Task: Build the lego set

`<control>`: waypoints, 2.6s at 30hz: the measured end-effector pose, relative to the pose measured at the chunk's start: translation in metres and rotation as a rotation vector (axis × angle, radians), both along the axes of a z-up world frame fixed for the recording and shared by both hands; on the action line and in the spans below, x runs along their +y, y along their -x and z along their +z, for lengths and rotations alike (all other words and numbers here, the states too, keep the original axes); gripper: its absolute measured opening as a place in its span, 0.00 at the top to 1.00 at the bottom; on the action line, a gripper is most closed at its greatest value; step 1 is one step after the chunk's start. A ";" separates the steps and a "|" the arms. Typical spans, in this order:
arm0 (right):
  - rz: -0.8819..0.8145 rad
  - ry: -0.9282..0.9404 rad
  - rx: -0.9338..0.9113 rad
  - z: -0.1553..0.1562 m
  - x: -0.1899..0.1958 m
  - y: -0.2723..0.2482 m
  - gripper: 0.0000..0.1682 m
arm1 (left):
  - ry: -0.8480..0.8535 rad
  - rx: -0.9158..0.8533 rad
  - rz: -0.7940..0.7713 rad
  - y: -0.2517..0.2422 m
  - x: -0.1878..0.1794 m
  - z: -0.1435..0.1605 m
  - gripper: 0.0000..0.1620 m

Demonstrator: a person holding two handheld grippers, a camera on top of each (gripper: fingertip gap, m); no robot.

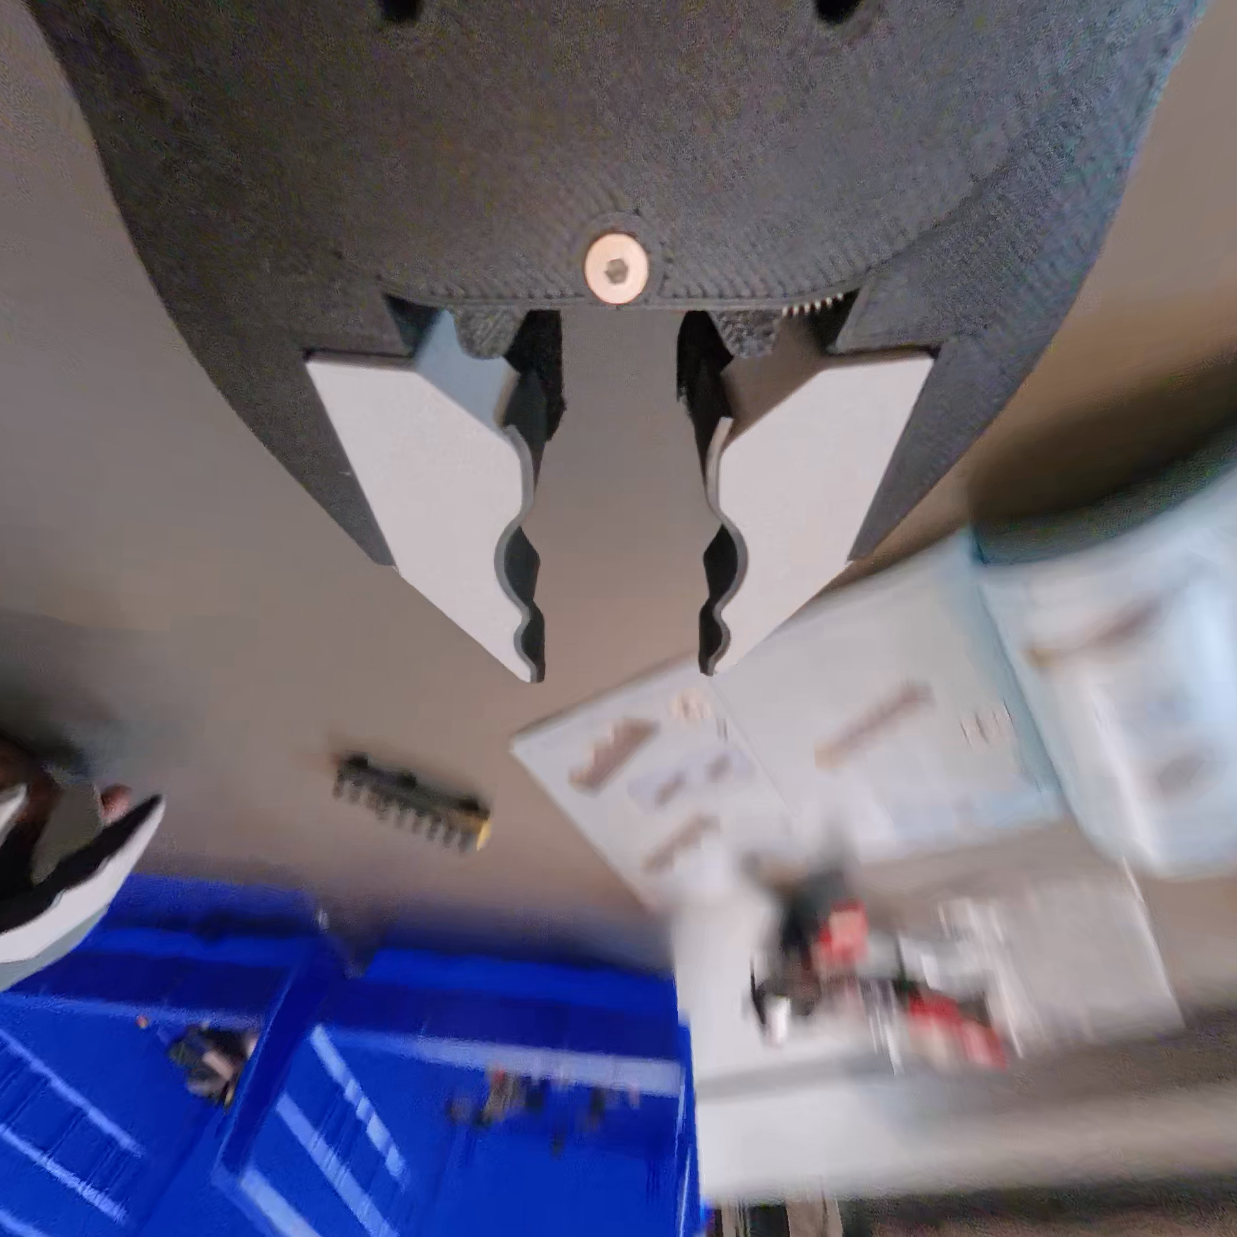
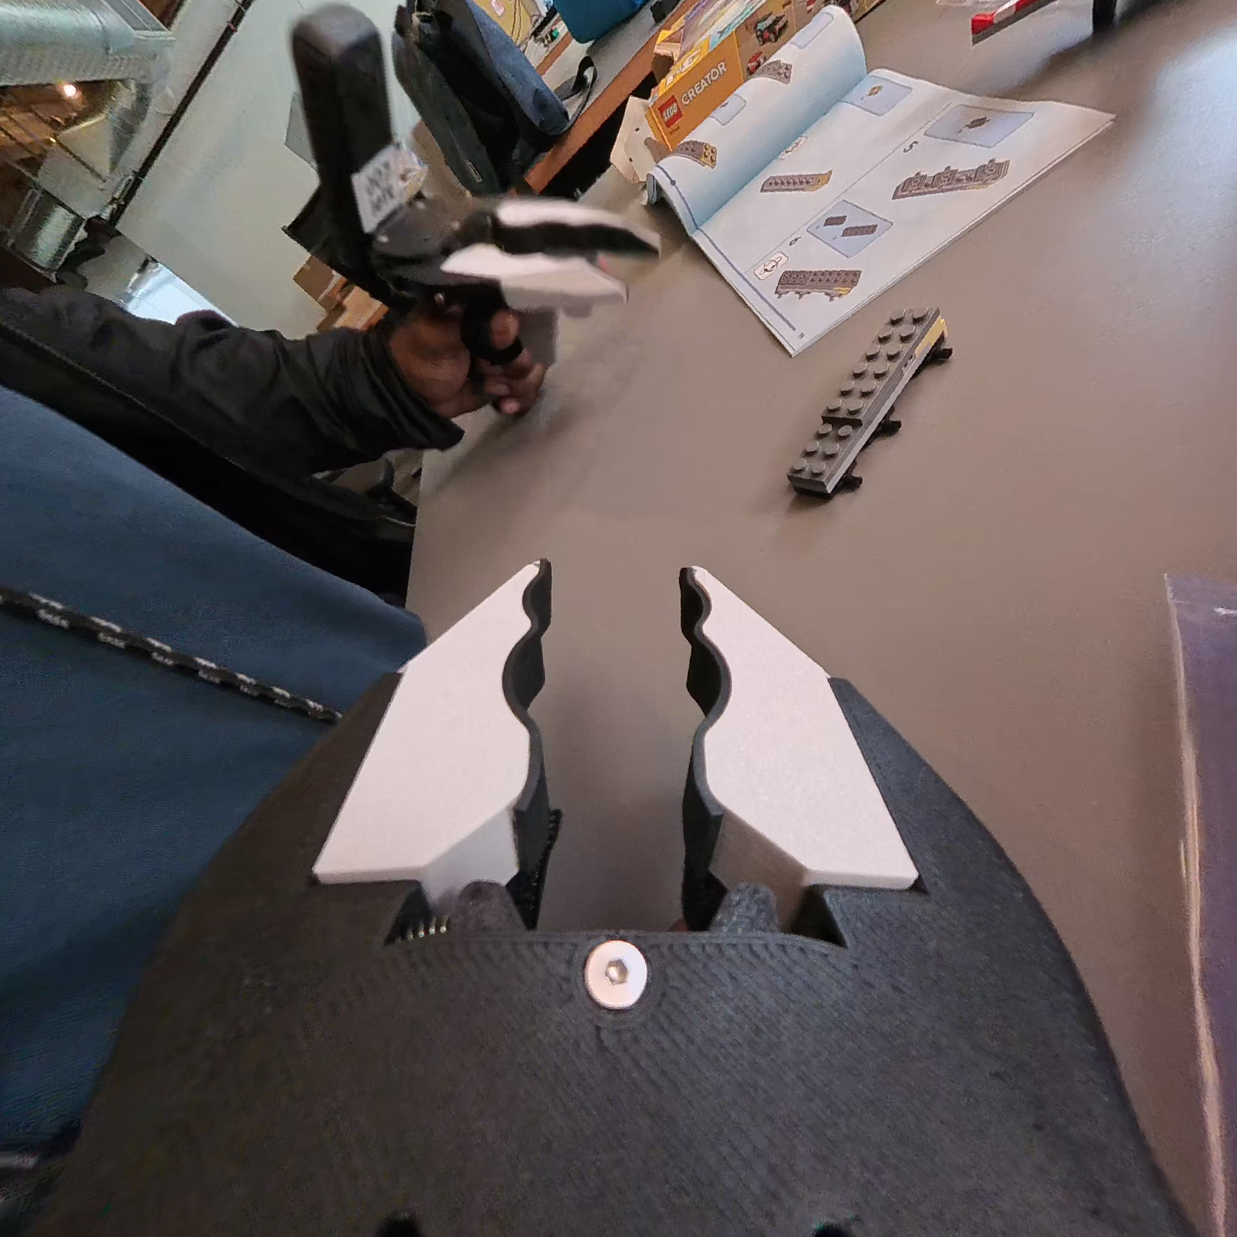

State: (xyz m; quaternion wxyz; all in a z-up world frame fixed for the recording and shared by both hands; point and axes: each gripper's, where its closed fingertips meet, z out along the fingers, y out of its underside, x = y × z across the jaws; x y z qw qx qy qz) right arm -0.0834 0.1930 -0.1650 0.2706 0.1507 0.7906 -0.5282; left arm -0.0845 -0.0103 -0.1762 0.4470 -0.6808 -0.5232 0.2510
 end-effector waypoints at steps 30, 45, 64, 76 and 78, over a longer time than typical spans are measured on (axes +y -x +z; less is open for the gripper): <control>0.120 -0.131 0.214 -0.021 0.001 -0.028 0.75 | 0.128 -0.573 -0.664 0.337 0.460 -0.010 0.74; 0.125 -0.150 0.213 -0.024 0.000 -0.029 0.75 | 0.182 -0.696 -0.604 0.310 0.424 -0.019 0.84; 0.121 -0.139 0.203 -0.022 0.001 -0.028 0.75 | 0.710 -0.455 -0.824 0.319 0.412 -0.034 0.81; 0.125 -0.149 0.211 -0.023 0.001 -0.029 0.75 | 0.715 -0.424 -0.843 0.318 0.410 -0.036 0.84; 0.123 -0.147 0.211 -0.023 0.001 -0.028 0.75 | 0.699 -0.442 -0.819 0.319 0.410 -0.035 0.85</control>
